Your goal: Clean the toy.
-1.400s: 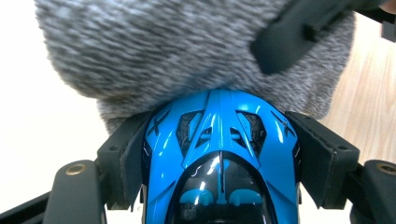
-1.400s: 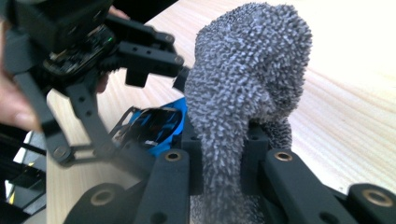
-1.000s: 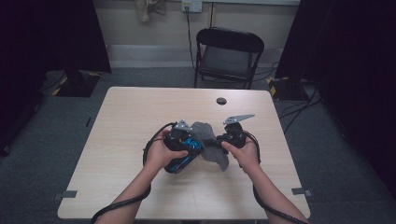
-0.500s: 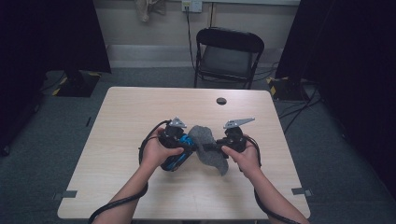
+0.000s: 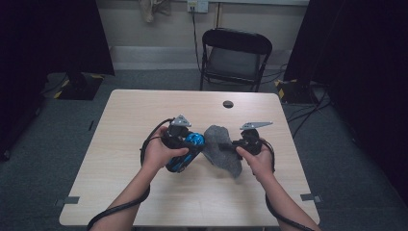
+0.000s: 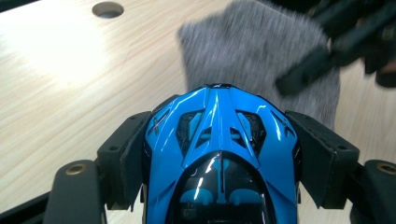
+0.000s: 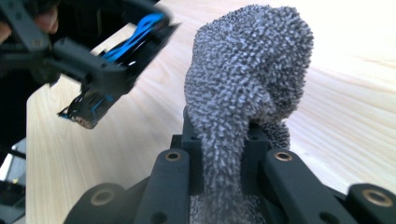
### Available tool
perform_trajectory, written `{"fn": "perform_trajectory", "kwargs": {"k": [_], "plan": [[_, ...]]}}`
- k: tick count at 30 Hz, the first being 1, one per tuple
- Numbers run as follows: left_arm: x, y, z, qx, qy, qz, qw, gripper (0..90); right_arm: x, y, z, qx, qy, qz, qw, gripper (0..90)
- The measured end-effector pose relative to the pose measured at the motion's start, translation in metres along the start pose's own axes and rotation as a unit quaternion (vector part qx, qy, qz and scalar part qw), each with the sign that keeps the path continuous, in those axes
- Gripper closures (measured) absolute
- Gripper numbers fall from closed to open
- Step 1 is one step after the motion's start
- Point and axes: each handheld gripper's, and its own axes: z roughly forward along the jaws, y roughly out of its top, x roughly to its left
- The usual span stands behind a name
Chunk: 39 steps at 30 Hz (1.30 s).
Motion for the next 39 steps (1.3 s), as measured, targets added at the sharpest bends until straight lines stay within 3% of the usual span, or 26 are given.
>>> {"fn": "perform_trajectory", "kwargs": {"k": [6,12,24,39], "plan": [[-0.001,0.001,0.009,0.004,-0.001,-0.001,1.0,26.2,0.018,0.001,0.016,0.009,0.031,-0.021,0.9993,77.6],[0.001,0.0,0.01,0.006,-0.001,-0.007,1.0,26.2,0.019,-0.003,0.021,0.016,0.044,-0.02,0.9987,77.6],[0.002,0.003,0.01,0.003,0.001,-0.012,0.9999,26.2,0.022,-0.01,0.029,0.014,0.058,-0.011,0.9981,77.7],[0.006,0.011,0.009,-0.006,0.011,-0.021,0.9997,26.2,0.034,-0.006,0.037,0.03,0.067,-0.041,0.9964,77.6]]}}
